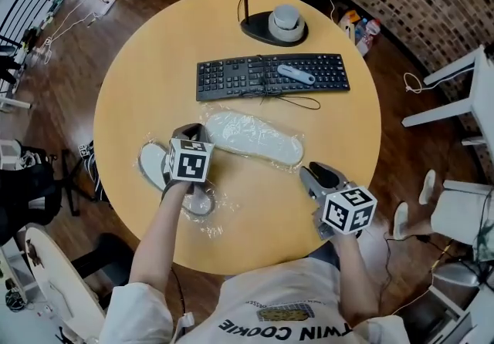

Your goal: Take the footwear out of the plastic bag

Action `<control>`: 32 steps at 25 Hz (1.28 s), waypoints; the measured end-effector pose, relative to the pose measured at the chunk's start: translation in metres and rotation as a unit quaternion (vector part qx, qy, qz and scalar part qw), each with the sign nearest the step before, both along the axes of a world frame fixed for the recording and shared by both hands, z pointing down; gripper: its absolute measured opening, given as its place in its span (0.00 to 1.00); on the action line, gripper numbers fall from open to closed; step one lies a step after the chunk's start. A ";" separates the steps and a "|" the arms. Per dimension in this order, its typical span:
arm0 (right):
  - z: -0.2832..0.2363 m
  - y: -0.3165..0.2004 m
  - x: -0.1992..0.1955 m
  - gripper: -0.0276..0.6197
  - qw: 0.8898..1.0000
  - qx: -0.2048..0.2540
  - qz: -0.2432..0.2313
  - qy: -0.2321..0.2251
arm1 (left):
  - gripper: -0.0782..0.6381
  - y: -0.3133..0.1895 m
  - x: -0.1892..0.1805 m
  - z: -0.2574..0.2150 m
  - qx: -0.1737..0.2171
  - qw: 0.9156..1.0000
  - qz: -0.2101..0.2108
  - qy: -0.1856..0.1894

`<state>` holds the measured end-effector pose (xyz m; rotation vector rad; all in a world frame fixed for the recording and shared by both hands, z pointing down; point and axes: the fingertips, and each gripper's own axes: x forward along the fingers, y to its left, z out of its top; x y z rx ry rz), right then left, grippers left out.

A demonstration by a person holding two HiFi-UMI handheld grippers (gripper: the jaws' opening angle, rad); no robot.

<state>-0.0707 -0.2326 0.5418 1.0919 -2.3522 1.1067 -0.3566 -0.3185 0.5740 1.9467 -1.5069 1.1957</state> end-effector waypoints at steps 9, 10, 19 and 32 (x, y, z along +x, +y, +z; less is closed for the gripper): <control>0.017 -0.015 -0.001 0.21 0.999 -0.035 -0.003 -0.036 | 0.11 -0.002 -0.015 0.020 -0.022 0.999 -0.014 -0.025; 0.018 -0.016 0.000 0.21 0.998 -0.041 -0.004 -0.038 | 0.11 -0.002 -0.015 0.021 -0.022 0.999 -0.013 -0.027; 0.030 -0.026 -0.013 0.21 0.994 -0.089 -0.030 -0.052 | 0.11 -0.001 -0.013 0.021 -0.021 0.999 0.002 -0.040; 0.046 -0.026 -0.025 0.30 0.988 -0.134 -0.075 -0.007 | 0.11 -0.004 -0.012 0.021 -0.014 0.999 0.005 -0.046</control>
